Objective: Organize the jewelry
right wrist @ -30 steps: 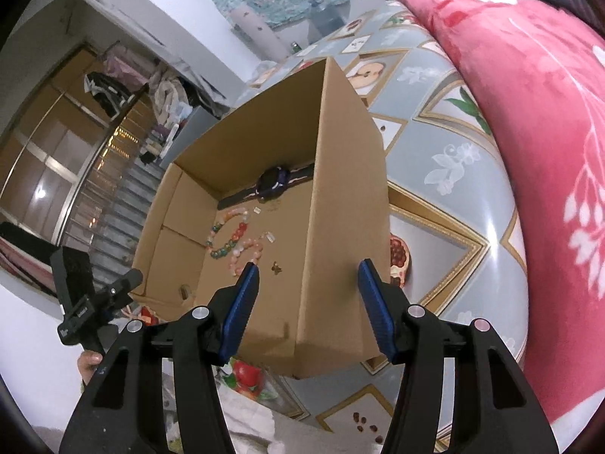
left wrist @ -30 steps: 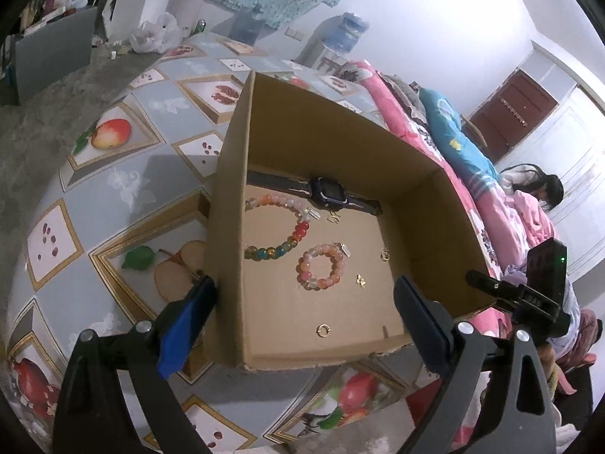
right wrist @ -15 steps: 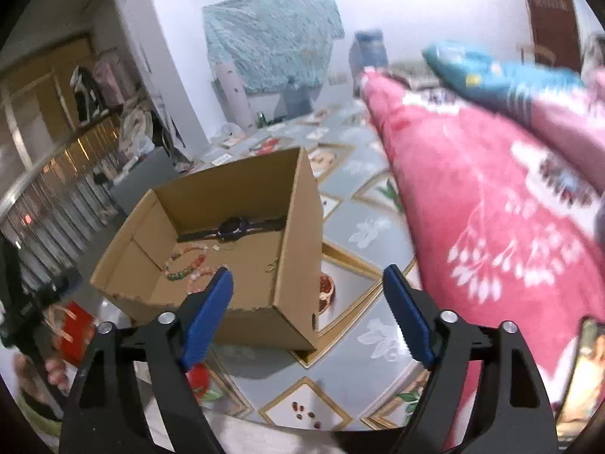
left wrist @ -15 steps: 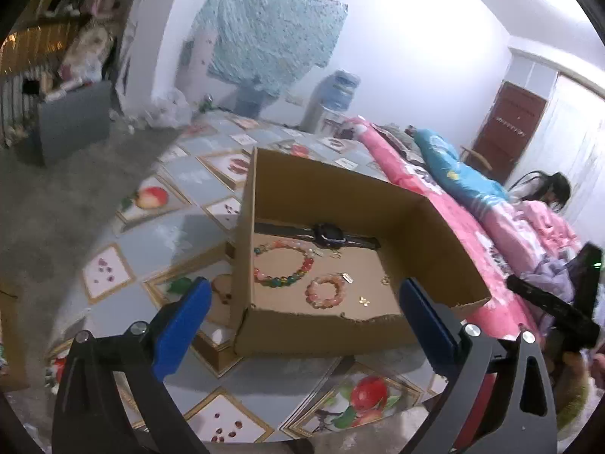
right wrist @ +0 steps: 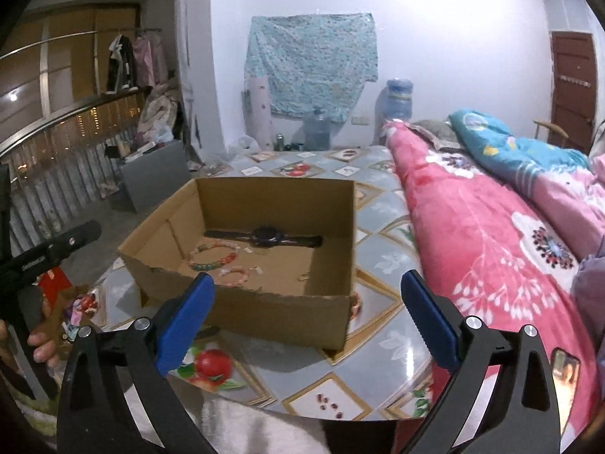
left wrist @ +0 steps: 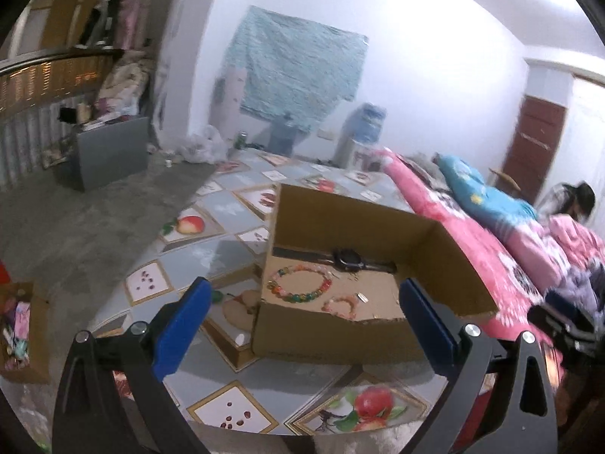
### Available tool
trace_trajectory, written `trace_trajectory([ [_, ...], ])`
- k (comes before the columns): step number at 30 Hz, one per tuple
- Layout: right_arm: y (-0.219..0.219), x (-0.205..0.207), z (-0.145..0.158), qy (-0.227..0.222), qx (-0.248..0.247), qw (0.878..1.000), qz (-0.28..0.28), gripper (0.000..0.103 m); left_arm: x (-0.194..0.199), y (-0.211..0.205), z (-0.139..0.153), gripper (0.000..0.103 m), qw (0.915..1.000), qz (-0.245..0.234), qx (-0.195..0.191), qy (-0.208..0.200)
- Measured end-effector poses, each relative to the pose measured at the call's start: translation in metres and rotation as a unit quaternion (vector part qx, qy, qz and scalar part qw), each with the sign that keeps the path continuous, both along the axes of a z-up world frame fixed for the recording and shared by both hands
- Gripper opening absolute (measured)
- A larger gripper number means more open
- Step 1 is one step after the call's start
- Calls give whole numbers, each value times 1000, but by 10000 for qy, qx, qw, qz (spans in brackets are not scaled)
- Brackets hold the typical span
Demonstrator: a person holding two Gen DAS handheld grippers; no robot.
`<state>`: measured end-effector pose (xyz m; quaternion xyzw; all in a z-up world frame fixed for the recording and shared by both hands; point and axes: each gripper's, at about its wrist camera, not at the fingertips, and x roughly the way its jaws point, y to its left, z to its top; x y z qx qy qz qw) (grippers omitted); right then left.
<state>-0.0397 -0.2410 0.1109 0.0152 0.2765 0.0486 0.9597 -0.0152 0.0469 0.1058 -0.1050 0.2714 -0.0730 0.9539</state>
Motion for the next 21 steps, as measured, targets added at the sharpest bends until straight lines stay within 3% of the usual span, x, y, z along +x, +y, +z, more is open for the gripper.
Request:
trace_trajectory([
  [2,4,2,-5,118,121,9998,76,95,1,-2,-2,97,9999,-84,-44,93],
  [8,12,11,-27,582,324,9978,61,95,8,-36,-24,97,9960,-197,545,686],
  [14,14,31,-49,1176,263,9925,-224,95,25,-67,-53,97,9830,-206,959,1554],
  [21,18,39,-64,1486,233,9883,-245,95,29,-82,-66,97,9755,-357,1139,1847],
])
